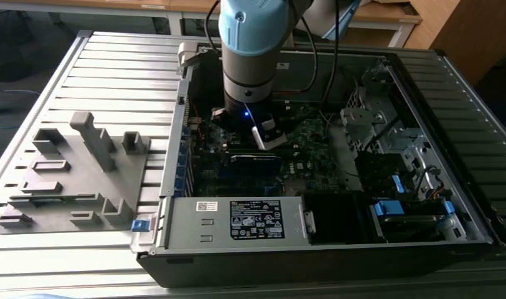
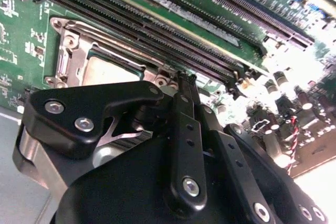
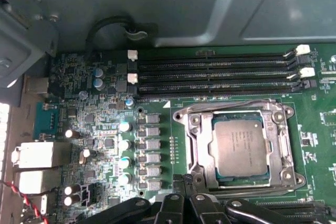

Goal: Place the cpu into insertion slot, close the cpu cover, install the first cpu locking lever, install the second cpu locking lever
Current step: 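Install the second cpu locking lever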

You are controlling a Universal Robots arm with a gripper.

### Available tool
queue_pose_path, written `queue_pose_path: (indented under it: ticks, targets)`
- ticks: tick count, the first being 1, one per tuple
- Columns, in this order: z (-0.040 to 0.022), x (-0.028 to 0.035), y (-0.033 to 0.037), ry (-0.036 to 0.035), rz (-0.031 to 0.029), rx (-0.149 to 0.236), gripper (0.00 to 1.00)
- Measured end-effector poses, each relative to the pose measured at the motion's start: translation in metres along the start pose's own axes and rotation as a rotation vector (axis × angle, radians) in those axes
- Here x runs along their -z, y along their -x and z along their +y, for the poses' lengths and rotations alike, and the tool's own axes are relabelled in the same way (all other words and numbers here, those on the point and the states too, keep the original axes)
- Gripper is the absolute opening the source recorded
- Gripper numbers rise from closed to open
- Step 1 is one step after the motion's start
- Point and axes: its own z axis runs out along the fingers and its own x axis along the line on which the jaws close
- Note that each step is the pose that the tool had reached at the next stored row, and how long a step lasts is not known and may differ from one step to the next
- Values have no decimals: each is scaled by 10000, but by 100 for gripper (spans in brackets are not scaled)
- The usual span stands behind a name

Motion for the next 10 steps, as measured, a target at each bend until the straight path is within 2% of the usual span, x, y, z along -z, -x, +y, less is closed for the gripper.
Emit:
queue_pose_path:
  ticks: [6, 10]
  targets:
    - [-15, 4, -16, -1, -16, 4, 11]
    - [-17, 1, -37, 4, -71, 16, 11]
